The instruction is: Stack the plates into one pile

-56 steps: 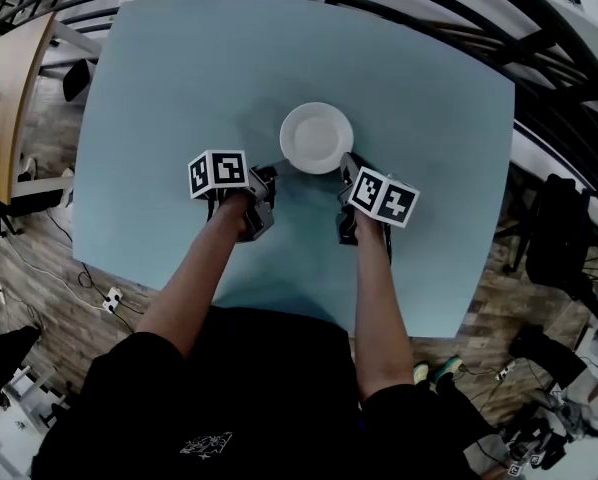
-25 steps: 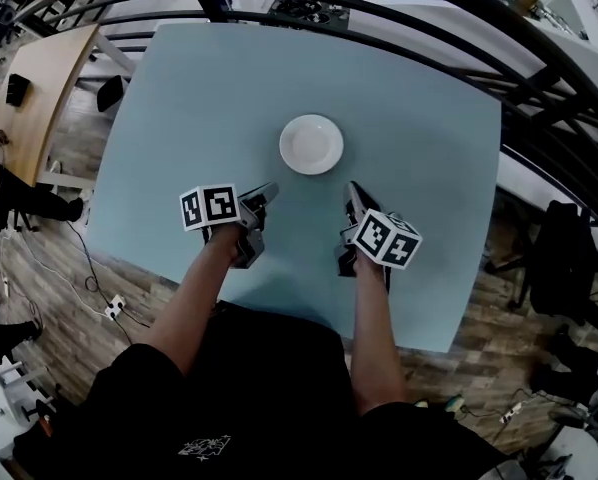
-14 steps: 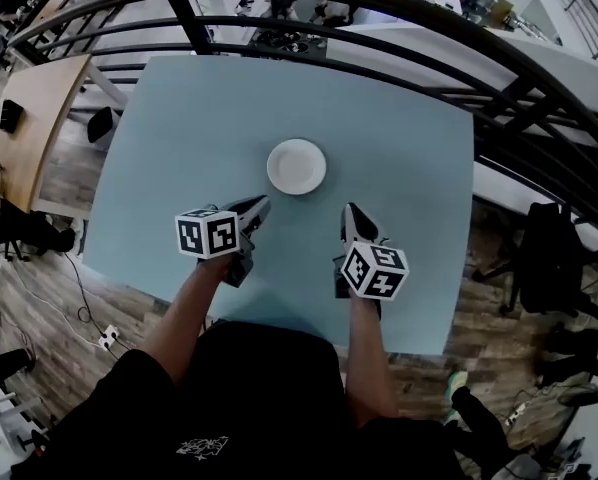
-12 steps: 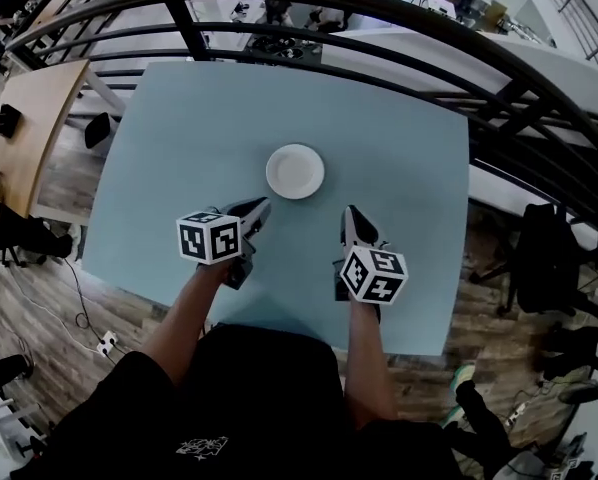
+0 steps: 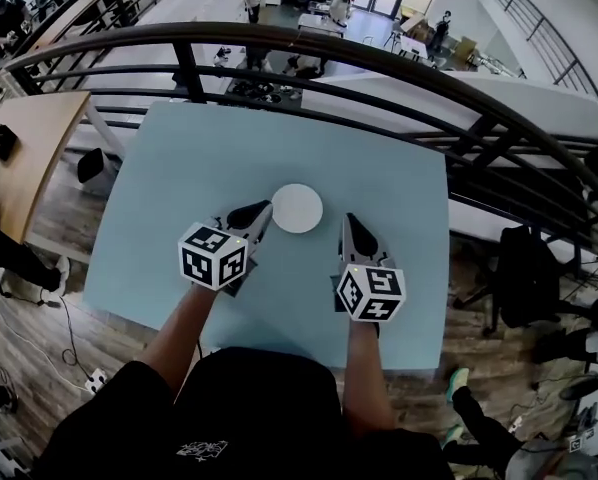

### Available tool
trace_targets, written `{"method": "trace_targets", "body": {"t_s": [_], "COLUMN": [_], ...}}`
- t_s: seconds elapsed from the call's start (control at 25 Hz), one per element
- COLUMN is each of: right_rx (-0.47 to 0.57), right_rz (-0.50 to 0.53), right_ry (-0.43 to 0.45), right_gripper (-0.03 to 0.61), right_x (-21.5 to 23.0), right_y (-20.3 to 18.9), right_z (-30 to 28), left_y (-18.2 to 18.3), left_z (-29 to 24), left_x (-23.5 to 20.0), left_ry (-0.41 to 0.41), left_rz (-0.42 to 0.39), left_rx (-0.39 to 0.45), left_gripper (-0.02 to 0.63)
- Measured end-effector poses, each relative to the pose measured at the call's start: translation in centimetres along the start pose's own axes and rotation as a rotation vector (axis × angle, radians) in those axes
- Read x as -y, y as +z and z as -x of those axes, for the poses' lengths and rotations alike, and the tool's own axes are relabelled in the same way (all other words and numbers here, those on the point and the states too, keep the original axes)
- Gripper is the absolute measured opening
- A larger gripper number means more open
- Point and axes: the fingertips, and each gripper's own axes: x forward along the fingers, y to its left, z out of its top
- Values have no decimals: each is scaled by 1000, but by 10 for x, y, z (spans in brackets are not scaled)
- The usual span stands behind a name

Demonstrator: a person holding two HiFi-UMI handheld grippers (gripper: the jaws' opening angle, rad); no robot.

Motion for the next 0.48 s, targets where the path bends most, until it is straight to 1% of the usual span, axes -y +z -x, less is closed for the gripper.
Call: {"method": "trace_targets", "body": {"t_s": [0.16,0.28,0.48], "right_rx": [44,73,124], "right_rz": [28,42,61], "right_ry": [1,0,0], "right_gripper": [8,8,8], "right_x": [-19,-28,-37], "right_y": [24,41,69], "right_z": [1,1,4], "left_y": [26,47,86], "left_z": [16,26,39], "left_x": [-7,-13,-26], "left_ry": [6,11,53], "left_rz": [-69,-88,-149], "left_rx": [51,101,188], "left_gripper": [9,9,9]}}
